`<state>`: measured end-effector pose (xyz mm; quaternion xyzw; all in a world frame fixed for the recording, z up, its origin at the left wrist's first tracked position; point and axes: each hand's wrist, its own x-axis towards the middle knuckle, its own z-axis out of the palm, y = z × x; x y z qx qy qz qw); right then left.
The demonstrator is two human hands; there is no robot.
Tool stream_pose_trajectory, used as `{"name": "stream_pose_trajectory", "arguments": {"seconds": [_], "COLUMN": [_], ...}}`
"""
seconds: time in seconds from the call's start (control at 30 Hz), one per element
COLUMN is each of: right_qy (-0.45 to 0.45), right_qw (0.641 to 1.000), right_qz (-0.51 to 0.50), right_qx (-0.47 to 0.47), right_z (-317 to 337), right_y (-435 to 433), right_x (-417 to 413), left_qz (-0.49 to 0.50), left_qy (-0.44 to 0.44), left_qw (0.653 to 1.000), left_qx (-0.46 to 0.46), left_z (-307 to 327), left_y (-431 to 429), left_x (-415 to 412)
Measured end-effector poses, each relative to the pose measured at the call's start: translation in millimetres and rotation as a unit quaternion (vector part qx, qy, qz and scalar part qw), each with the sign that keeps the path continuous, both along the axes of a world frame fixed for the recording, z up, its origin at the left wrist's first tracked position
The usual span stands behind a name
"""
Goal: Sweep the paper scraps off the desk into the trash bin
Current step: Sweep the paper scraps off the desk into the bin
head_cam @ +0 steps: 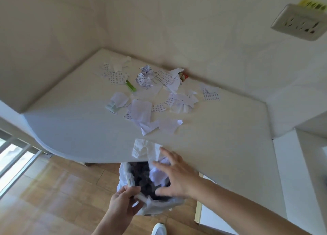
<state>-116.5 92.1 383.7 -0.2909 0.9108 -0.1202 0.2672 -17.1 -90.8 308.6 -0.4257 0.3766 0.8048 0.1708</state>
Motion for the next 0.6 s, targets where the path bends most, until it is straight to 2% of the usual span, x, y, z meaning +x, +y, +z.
{"name": "stream_pose_trajectory", "arguments": {"seconds": [0.1, 0.17, 0.23, 0.37, 0.43, 0.6], "right_qy": [-0.073, -0.050, -0.013, 0.037, 0.028, -0.019], "right_qw": [0.996, 0.995, 0.988, 0.952, 0.936, 0.933], "right_qz": [0.006, -0.036, -0.121, -0.293, -0.343, -0.357], "right_qx": [-0.050, -0.078, -0.092, -0.081, -0.075, -0.050], "right_z": [17, 29, 31, 22, 20, 8], "right_y": [-1, 5, 17, 55, 72, 91], "right_x": [5, -20, -70, -187, -227, -287], "left_qz": [0.005, 0.016, 0.018, 0.016, 0.027, 0.048], "left_qy": [-0.003, -0.006, -0.010, -0.007, -0.006, 0.008], "left_qw": [1.000, 1.000, 1.000, 1.000, 0.999, 0.998], "left_qx": [0.003, 0.007, 0.008, 0.015, 0.024, 0.038], "left_z": [-3, -7, -11, -15, -20, -33], "left_y": [-9, -14, -17, -23, -25, -30], "left_x": [1, 1, 1, 1, 1, -9]}}
